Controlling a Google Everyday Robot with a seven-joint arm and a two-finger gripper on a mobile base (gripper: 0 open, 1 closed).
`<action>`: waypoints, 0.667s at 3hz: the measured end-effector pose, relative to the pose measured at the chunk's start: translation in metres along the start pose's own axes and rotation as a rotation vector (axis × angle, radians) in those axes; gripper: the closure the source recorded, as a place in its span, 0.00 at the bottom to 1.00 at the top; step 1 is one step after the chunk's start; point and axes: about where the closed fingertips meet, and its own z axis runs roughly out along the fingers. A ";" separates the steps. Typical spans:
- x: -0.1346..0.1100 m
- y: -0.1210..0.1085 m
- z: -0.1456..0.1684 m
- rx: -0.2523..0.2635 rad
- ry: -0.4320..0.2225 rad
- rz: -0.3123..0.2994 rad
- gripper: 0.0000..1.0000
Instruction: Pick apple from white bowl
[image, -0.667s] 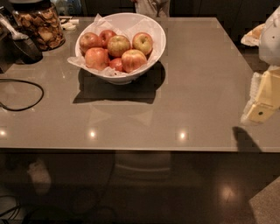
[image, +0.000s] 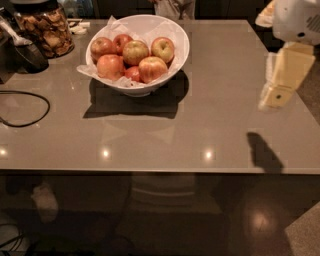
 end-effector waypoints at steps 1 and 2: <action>-0.003 -0.002 -0.002 0.012 -0.007 -0.002 0.00; -0.021 -0.007 0.004 -0.002 -0.047 0.011 0.00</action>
Offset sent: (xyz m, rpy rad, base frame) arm 0.0209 0.0381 -0.0026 0.1010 0.0330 0.0072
